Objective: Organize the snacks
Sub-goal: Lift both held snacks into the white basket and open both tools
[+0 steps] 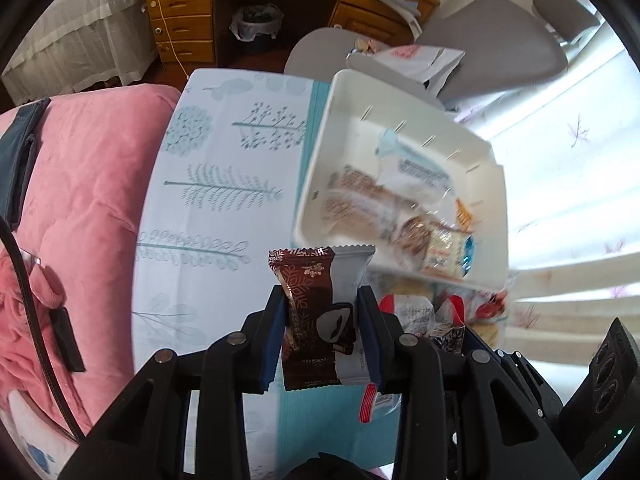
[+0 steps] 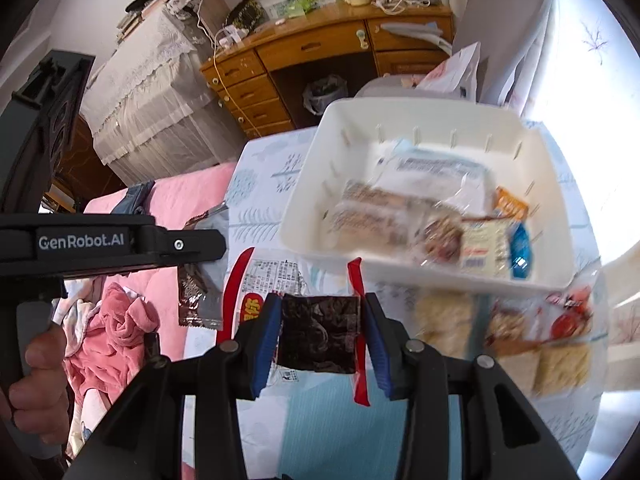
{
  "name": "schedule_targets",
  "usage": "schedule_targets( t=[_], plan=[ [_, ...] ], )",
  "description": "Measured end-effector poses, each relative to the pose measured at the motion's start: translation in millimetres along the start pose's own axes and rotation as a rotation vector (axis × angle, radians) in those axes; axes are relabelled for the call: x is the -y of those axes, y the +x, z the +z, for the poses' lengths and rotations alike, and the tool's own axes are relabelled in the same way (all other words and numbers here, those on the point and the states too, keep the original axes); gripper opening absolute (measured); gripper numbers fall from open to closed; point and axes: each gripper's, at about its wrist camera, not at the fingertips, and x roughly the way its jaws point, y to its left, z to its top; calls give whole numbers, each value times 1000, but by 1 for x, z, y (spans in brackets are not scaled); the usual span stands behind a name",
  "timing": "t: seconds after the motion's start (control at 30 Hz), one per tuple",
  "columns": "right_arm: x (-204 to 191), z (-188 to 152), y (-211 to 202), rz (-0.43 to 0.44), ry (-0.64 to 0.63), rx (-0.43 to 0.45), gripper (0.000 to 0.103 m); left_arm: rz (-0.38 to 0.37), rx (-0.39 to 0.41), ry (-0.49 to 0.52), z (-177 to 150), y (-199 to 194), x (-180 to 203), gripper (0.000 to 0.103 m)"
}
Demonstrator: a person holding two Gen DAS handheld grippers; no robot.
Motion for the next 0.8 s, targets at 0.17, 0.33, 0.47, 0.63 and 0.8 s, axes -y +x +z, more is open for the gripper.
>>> schedule_targets(
  t=[0.17, 0.33, 0.47, 0.63, 0.8],
  plan=[
    [32, 11, -13, -5, -15, 39, 41, -27, 14, -14, 4, 3, 33, 34],
    [59, 19, -20, -24, -10, 68, 41, -48, 21, -10, 12, 9, 60, 34],
    [79, 24, -19, -36, 13, 82, 42, -59, 25, 5, 21, 18, 78, 34],
    [101, 29, -10, -33, 66, 67, 42, -87, 33, 22, 31, 31, 92, 34],
    [116, 30, -5, -26, 114, 53, 43, -125, 44, 29, 36, 37, 97, 45]
  ],
)
